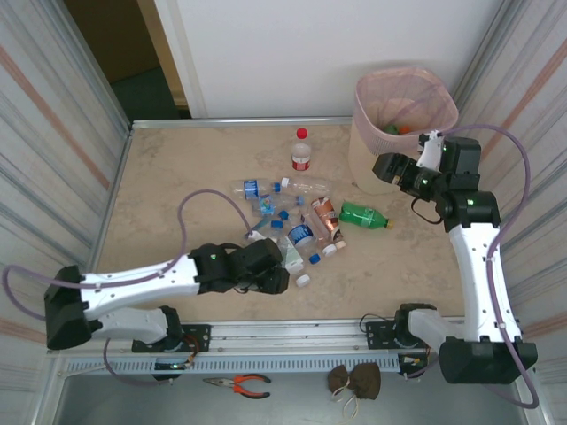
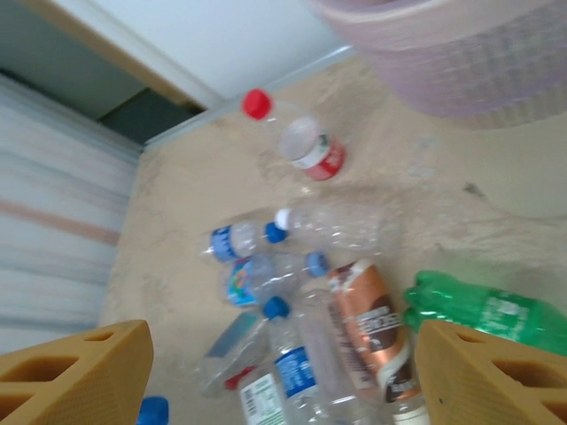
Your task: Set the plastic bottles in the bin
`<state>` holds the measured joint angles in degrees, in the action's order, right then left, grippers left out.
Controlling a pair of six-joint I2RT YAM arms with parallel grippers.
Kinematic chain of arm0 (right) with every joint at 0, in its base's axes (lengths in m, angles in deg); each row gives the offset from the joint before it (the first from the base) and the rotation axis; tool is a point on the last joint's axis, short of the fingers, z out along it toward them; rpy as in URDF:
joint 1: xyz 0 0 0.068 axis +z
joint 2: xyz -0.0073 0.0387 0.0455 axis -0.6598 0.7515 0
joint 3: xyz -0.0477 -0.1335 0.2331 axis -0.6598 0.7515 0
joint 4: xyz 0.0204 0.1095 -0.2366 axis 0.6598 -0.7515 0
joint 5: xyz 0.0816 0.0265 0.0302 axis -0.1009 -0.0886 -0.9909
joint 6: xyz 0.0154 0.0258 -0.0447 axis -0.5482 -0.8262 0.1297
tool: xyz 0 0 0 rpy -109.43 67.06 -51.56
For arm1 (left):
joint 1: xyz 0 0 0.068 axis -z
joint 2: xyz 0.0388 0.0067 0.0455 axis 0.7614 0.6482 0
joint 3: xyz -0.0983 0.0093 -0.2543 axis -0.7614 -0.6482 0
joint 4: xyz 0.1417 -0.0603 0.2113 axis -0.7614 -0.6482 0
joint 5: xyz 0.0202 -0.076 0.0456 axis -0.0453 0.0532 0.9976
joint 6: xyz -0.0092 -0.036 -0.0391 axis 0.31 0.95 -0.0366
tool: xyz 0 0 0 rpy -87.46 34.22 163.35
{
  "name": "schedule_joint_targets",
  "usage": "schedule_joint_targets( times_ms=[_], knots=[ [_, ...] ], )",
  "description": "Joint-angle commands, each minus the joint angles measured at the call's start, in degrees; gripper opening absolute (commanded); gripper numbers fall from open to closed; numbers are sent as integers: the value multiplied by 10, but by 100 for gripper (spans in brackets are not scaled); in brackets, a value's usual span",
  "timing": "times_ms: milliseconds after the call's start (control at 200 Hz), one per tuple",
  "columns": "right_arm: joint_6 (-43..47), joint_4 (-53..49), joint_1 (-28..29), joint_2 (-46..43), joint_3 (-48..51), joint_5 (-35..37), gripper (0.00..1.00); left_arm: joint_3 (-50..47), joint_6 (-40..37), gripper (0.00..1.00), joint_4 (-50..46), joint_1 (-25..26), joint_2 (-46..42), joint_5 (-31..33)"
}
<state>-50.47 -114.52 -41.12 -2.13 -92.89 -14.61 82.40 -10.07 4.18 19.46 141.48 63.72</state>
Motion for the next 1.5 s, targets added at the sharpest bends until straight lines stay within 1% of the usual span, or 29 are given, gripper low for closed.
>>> schedule_joint_targets(
  times_ms=[0,85,266,356,456,681,832,967,997,1052,1172,1293,1368,1498],
  knots=[
    [-13,50,24,-27,-3,-65,78,-3,-130,50,92,-8,-40,15],
    [-16,82,48,-36,2,-85,78,-12,-181,50,143,-25,-66,-11],
    [-12,163,120,-66,13,-140,82,-51,-265,50,277,-85,-126,-117],
    [2,192,163,-76,17,-151,84,-67,-298,49,345,-108,-155,-154],
    [11,219,202,-82,22,-154,88,-78,-326,49,399,-129,-182,-196],
    [50,273,296,-80,22,-162,94,-65,-384,49,445,-146,-212,-270],
    [80,284,360,-62,-3,-162,97,-34,-402,49,446,-146,-199,-317],
    [78,287,406,-36,-30,-153,97,-11,-401,48,454,-146,-178,-354],
    [76,288,414,-35,-36,-152,97,-9,-400,48,460,-146,-173,-361],
    [78,288,429,-9,-44,-149,96,-3,-396,49,465,-146,-164,-367],
    [87,287,454,14,-60,-143,91,8,-394,49,467,-146,-148,-376],
    [99,283,468,25,-69,-134,82,13,-397,49,466,-146,-141,-378],
    [102,283,470,27,-69,-133,75,13,-398,49,464,-146,-140,-379],
    [104,285,471,27,-68,-133,66,13,-401,49,461,-146,-141,-378]
  ],
)
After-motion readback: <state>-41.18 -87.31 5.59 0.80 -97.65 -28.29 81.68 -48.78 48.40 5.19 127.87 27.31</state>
